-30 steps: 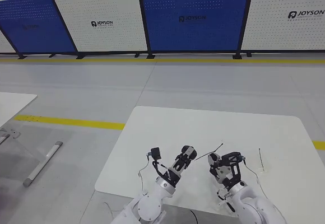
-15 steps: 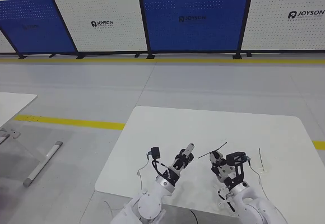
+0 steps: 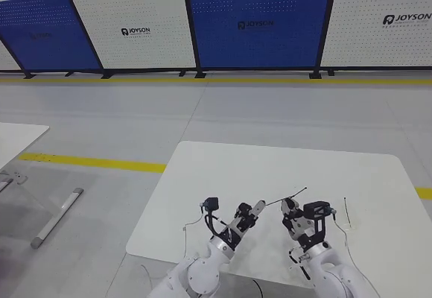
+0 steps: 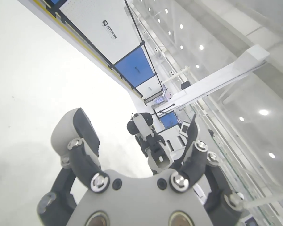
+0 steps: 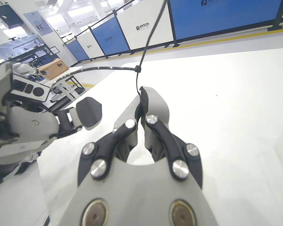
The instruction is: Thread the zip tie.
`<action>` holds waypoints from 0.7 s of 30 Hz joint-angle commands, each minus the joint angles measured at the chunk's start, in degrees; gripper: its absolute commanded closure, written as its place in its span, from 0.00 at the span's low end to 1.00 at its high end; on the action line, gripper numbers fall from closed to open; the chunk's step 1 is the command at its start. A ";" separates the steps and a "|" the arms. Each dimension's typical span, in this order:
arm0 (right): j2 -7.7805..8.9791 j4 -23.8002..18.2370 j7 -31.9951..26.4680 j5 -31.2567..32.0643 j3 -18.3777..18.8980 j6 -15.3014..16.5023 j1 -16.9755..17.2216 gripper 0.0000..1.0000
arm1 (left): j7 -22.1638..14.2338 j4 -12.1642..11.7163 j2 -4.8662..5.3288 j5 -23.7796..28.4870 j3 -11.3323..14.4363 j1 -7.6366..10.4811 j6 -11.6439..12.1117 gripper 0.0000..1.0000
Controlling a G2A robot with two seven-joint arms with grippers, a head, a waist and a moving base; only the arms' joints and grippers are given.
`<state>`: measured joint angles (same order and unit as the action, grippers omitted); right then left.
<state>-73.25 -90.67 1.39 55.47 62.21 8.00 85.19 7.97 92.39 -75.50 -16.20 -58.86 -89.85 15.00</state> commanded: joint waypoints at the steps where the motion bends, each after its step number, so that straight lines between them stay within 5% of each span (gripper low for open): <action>1: -0.17 0.21 -0.04 0.56 -0.77 -0.35 -0.40 1.00 | 0.56 0.35 0.02 -0.02 -0.06 -0.17 0.74 0.00; 8: -0.22 0.30 -0.19 0.88 -1.04 -0.39 -0.54 1.00 | 2.36 0.74 -0.11 0.96 -0.22 -0.36 0.61 0.00; 15: -0.38 0.36 -0.82 1.54 -1.48 -1.46 -0.68 1.00 | -1.43 0.21 0.29 -1.29 0.25 -0.36 3.30 0.00; 18: -0.58 0.44 -1.31 2.27 -2.23 -2.21 -1.06 1.00 | -1.82 0.38 0.29 -0.66 0.45 -0.20 3.84 0.85; 19: -0.66 0.53 -1.43 2.48 -2.48 -2.51 -1.23 1.00 | -2.07 0.51 0.30 -0.35 0.47 -0.12 3.93 0.99; 21: -0.77 0.70 -1.59 2.69 -2.76 -2.82 -1.47 1.00 | -2.60 0.71 0.33 0.26 0.49 -0.06 4.20 1.00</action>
<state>-73.97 -90.06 -0.14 58.08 59.56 5.31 83.83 5.65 93.01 -75.19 -16.24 -58.35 -89.95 19.08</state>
